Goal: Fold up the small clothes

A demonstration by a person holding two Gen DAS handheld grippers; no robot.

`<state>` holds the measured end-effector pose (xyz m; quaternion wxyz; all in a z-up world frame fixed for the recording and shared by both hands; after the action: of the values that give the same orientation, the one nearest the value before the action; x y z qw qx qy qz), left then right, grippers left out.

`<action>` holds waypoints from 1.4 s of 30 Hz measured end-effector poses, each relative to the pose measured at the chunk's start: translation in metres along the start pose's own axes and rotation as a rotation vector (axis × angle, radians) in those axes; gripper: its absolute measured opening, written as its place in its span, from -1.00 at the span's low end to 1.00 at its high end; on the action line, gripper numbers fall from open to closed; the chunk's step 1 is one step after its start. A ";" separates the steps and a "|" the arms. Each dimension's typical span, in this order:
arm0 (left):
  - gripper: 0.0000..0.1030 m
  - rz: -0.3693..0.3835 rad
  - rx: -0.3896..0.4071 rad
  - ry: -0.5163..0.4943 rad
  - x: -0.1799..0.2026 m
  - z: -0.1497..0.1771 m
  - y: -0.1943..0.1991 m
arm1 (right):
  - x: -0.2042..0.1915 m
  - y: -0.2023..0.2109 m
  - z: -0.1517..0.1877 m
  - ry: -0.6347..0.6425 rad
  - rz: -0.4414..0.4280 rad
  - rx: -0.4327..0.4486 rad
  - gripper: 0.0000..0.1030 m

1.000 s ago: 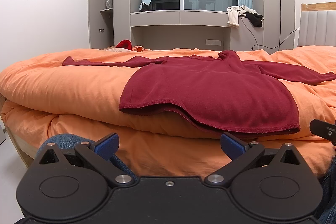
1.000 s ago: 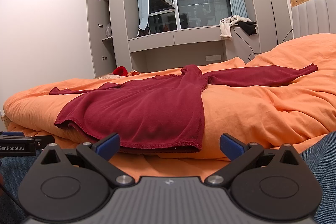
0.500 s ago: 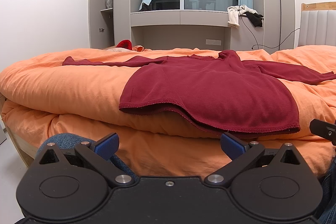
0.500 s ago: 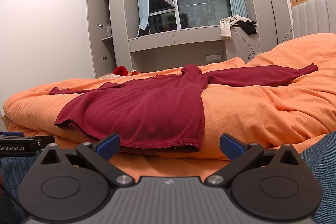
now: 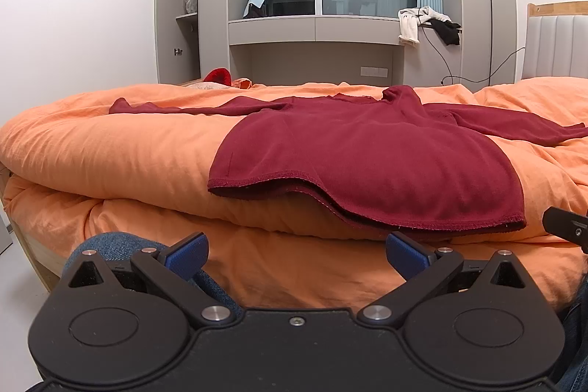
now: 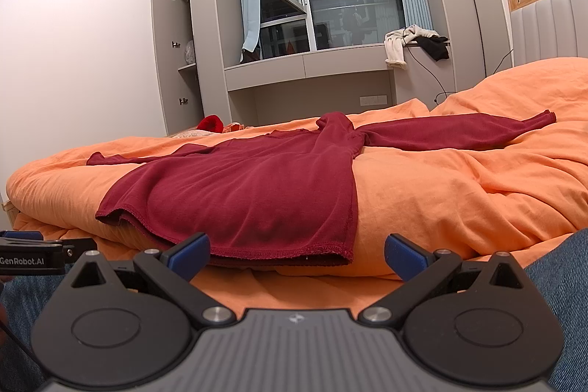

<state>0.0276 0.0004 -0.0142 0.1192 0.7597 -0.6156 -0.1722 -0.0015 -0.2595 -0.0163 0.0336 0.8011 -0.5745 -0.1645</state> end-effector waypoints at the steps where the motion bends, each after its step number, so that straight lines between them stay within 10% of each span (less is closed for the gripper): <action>1: 0.99 0.000 -0.001 -0.001 0.000 0.000 0.000 | 0.000 0.000 0.000 0.000 0.000 -0.001 1.00; 15: 0.99 -0.022 -0.032 -0.050 0.010 -0.014 -0.014 | -0.004 -0.007 -0.006 -0.001 -0.006 -0.058 1.00; 42: 0.99 0.041 0.009 -0.128 0.127 -0.165 -0.169 | 0.110 -0.096 -0.102 0.029 0.226 -0.110 1.00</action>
<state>0.2697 -0.0925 0.0552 0.0797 0.7349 -0.6383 -0.2151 0.1475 -0.3430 0.0317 0.1041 0.7305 -0.6508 -0.1791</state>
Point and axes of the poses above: each gripper's, at about its wrist camera, not at the fingertips, and y roughly against the way its jaws point, x to its right, z to its underside, the point moved 3 cm from there along -y, roughly the way its jaws point, and after that the axes turned 12 degrees about -z, right-handed, at the moved point
